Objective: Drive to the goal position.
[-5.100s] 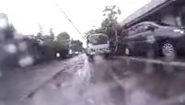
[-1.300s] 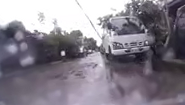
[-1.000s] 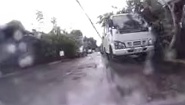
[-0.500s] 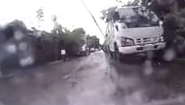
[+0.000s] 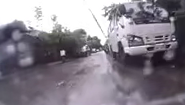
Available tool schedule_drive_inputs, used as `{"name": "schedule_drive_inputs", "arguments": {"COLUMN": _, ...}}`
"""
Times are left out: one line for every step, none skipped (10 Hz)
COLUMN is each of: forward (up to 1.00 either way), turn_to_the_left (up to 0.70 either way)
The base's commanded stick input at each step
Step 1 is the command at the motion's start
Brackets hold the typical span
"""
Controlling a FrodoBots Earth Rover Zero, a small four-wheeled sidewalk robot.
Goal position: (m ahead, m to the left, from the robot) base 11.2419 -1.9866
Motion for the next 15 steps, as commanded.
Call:
{"name": "schedule_drive_inputs", "arguments": {"forward": 1.00, "turn_to_the_left": 0.00}}
{"name": "schedule_drive_inputs", "arguments": {"forward": 1.00, "turn_to_the_left": 0.00}}
{"name": "schedule_drive_inputs", "arguments": {"forward": 1.00, "turn_to_the_left": 0.00}}
{"name": "schedule_drive_inputs", "arguments": {"forward": 1.00, "turn_to_the_left": 0.00}}
{"name": "schedule_drive_inputs", "arguments": {"forward": 1.00, "turn_to_the_left": 0.00}}
{"name": "schedule_drive_inputs", "arguments": {"forward": 1.00, "turn_to_the_left": 0.00}}
{"name": "schedule_drive_inputs", "arguments": {"forward": 1.00, "turn_to_the_left": 0.00}}
{"name": "schedule_drive_inputs", "arguments": {"forward": 1.00, "turn_to_the_left": 0.00}}
{"name": "schedule_drive_inputs", "arguments": {"forward": 1.00, "turn_to_the_left": 0.00}}
{"name": "schedule_drive_inputs", "arguments": {"forward": 1.00, "turn_to_the_left": 0.00}}
{"name": "schedule_drive_inputs", "arguments": {"forward": 1.00, "turn_to_the_left": 0.00}}
{"name": "schedule_drive_inputs", "arguments": {"forward": 1.00, "turn_to_the_left": 0.00}}
{"name": "schedule_drive_inputs", "arguments": {"forward": 1.00, "turn_to_the_left": 0.00}}
{"name": "schedule_drive_inputs", "arguments": {"forward": 1.00, "turn_to_the_left": 0.00}}
{"name": "schedule_drive_inputs", "arguments": {"forward": 1.00, "turn_to_the_left": 0.00}}
